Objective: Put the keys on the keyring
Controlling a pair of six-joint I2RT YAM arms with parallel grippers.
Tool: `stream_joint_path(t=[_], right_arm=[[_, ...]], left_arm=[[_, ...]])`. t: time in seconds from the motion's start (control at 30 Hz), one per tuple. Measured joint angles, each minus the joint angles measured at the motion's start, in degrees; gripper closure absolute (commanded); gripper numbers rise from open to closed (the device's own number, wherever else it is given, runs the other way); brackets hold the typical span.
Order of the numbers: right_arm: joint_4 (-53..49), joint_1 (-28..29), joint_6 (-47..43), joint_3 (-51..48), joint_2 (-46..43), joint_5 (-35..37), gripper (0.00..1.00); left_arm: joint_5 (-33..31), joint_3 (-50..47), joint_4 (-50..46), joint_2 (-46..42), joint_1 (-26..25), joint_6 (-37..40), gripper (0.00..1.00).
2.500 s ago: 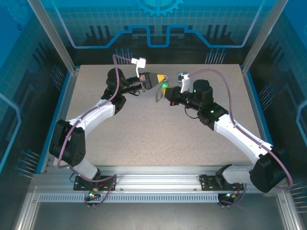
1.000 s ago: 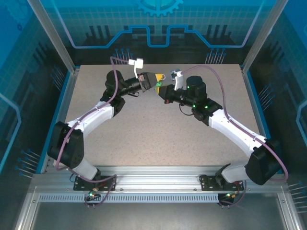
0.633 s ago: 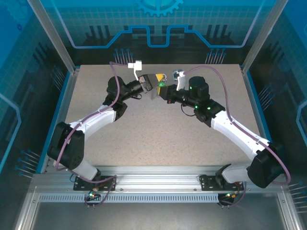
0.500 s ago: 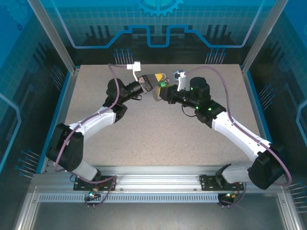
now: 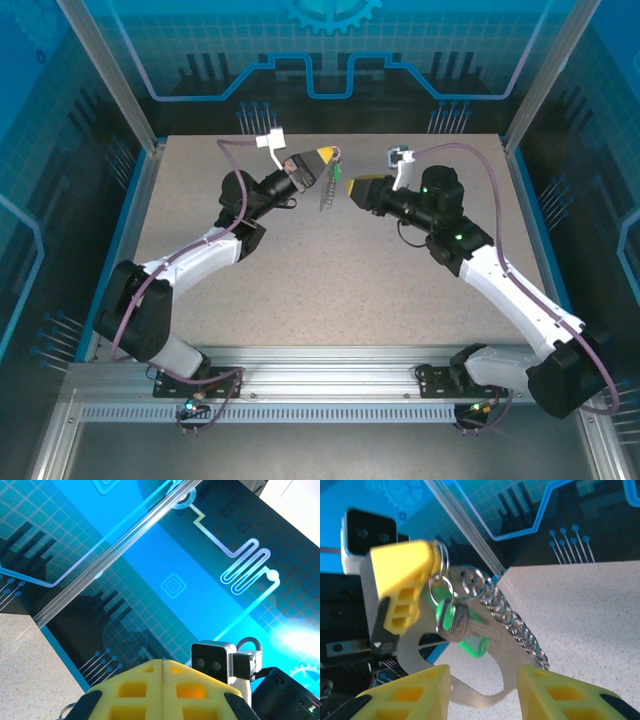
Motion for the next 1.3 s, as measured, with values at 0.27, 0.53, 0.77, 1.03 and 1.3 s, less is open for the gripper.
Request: stream_joint_path(t=[0.27,0.53,0.77,1.03,1.3], right_arm=[[3.7,-1.5,4.7,1.0,0.6,-2.7,0.60],[7.3,-1.6,6.8,3.2,4.3,-5.0,0.62],[11.3,-1.9,9.1,3.3,6.7,-7.5,0.64],[14.5,-2.1,11.4,3.4,8.4,-9.7,0.80],[18.6,-2.9,14.3,3.4,9.3,-11.6,1.00]], left_arm=[[-0.6,0.0,0.7,0.0,-0.4,0.0,1.00],[-0.6,0.0,0.8,0.0,-0.7,0.0,1.00],[-0.6,0.0,0.8,0.0,-0.7,0.0,1.00],[-0.6,0.0,0.8,0.0,-0.7,0.0,1.00],[-0.6,0.0,0.8,0.0,-0.7,0.0,1.00]])
